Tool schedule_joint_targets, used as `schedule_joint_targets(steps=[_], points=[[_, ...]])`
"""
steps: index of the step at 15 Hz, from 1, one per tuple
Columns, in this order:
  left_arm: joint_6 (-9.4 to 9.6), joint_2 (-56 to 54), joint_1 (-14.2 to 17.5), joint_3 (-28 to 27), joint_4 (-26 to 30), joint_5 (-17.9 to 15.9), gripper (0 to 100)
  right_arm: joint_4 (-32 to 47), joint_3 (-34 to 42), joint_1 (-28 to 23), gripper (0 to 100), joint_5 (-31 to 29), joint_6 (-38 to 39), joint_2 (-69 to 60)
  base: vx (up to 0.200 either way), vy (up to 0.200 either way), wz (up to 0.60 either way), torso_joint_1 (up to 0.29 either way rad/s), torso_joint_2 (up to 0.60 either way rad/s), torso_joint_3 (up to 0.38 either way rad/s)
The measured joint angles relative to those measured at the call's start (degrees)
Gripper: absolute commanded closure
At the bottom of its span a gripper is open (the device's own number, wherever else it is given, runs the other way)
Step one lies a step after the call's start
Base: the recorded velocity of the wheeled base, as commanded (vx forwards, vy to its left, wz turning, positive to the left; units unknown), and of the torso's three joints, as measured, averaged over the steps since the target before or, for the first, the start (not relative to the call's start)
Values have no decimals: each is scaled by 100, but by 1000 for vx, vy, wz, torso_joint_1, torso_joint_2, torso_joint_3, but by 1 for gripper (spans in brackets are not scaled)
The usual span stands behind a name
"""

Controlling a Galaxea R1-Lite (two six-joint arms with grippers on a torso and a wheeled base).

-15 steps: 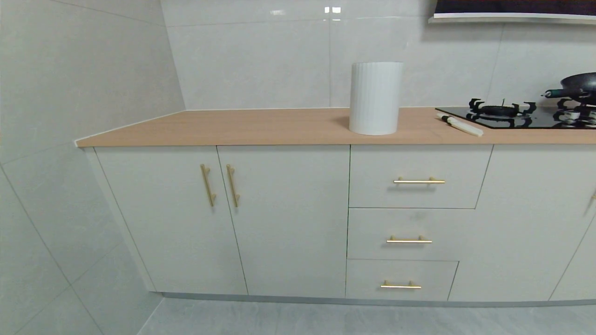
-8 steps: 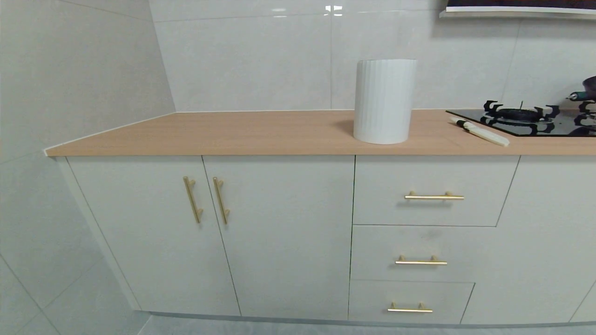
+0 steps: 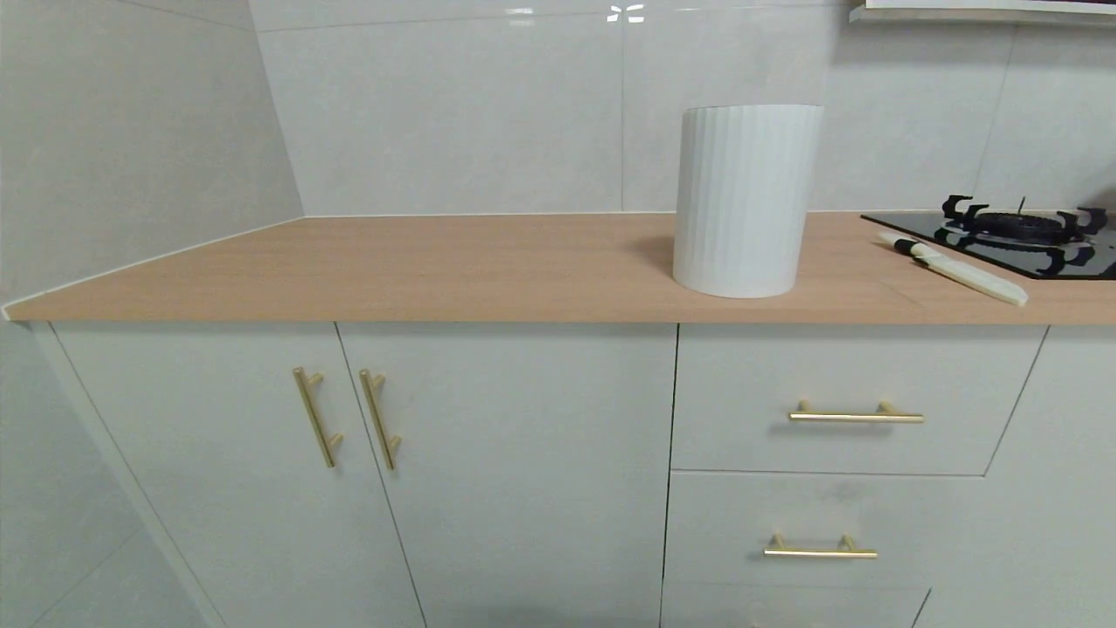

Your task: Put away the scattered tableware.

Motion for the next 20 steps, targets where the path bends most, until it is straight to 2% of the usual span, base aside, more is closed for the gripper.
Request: schedule_joint_targets(steps=[3, 6, 15, 20], points=[[0, 0, 0, 0, 0, -1, 0, 0, 0, -2, 0, -2, 0, 0, 0, 0, 0, 0, 0, 0], [-2, 0, 2, 0, 0, -1, 0, 0, 0, 2, 0, -2, 0, 0, 0, 0, -600, 2, -1, 2], [-2, 0, 0, 0, 0, 0, 0, 0, 0, -2, 0, -2, 0, 2, 0, 0, 0, 0, 0, 0], [11, 0, -2, 0, 0, -1, 0, 0, 0, -9, 0, -2, 0, 2, 0, -200, 0, 3, 2, 1]])
